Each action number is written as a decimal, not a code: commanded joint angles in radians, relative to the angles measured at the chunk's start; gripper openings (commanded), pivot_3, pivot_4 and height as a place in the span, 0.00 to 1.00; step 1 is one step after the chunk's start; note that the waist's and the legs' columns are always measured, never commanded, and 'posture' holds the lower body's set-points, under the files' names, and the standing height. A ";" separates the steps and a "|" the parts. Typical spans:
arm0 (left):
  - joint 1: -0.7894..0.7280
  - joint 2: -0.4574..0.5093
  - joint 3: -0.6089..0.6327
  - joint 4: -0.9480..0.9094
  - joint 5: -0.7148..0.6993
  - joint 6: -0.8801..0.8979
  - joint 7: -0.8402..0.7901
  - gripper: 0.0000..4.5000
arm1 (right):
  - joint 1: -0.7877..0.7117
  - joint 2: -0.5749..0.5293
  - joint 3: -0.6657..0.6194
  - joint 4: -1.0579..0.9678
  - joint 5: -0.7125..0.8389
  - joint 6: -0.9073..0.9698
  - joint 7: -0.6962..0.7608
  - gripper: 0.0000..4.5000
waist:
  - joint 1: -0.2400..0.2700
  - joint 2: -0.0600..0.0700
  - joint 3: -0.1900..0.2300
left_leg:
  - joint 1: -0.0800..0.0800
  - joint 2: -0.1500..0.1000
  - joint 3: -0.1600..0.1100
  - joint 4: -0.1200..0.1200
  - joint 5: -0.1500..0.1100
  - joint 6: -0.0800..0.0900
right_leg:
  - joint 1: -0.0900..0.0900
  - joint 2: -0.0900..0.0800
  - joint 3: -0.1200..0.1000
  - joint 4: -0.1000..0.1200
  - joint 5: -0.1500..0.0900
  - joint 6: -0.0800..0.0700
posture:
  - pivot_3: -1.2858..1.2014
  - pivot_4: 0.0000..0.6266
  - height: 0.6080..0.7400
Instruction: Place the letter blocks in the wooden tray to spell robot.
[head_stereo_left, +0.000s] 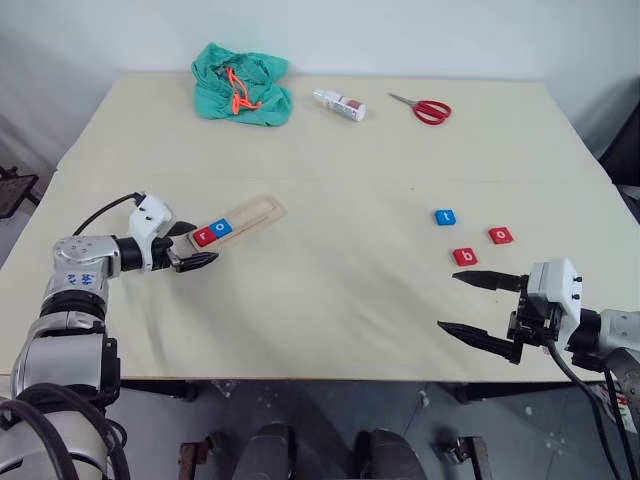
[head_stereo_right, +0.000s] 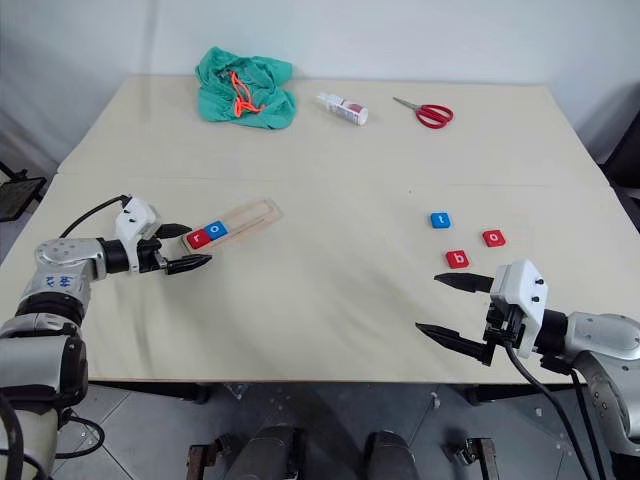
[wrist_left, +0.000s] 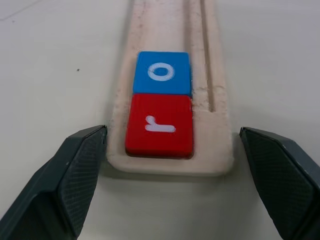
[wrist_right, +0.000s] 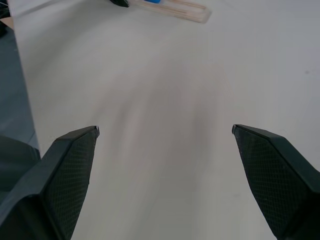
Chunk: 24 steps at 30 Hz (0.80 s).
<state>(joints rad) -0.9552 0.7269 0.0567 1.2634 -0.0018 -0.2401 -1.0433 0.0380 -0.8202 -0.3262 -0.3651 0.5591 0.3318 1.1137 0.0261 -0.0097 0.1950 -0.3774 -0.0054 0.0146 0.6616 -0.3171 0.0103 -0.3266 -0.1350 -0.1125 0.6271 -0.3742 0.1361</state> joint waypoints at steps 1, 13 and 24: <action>-0.019 0.001 -0.014 0.017 0.036 0.006 0.040 1.00 | 0.014 -0.019 -0.039 -0.042 0.020 -0.001 -0.007 0.99 | 0.000 0.000 0.000 | 0.000 0.000 0.000 0.000 0.000 0.000 | 0.000 0.000 0.000 0.000 0.000 0.000 | 0.52 0.24 1.00; -0.016 -0.009 -0.052 0.029 0.083 0.051 0.009 0.76 | 0.001 -0.022 -0.031 -0.038 0.015 -0.002 -0.023 1.00 | -0.001 0.000 0.000 | 0.001 0.000 0.000 0.002 0.000 0.000 | 0.001 0.000 0.000 0.001 0.000 0.000 | 0.52 0.24 1.00; -0.025 -0.054 -0.060 -0.117 0.037 0.023 -0.180 0.76 | -0.037 -0.027 -0.016 -0.002 0.032 -0.016 0.037 1.00 | 0.003 0.000 0.000 | 0.000 0.000 -0.001 0.003 0.000 0.000 | 0.001 0.000 0.000 0.001 0.000 0.000 | 0.52 0.24 1.00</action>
<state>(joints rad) -0.9877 0.6855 0.0131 1.2047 0.0446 -0.2090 -1.1790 0.0097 -0.8231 -0.3269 -0.3723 0.5629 0.3303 1.1240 0.0293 -0.0096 0.1949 -0.3783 -0.0058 0.0136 0.6648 -0.3171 0.0104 -0.3254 -0.1350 -0.1125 0.6280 -0.3742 0.1361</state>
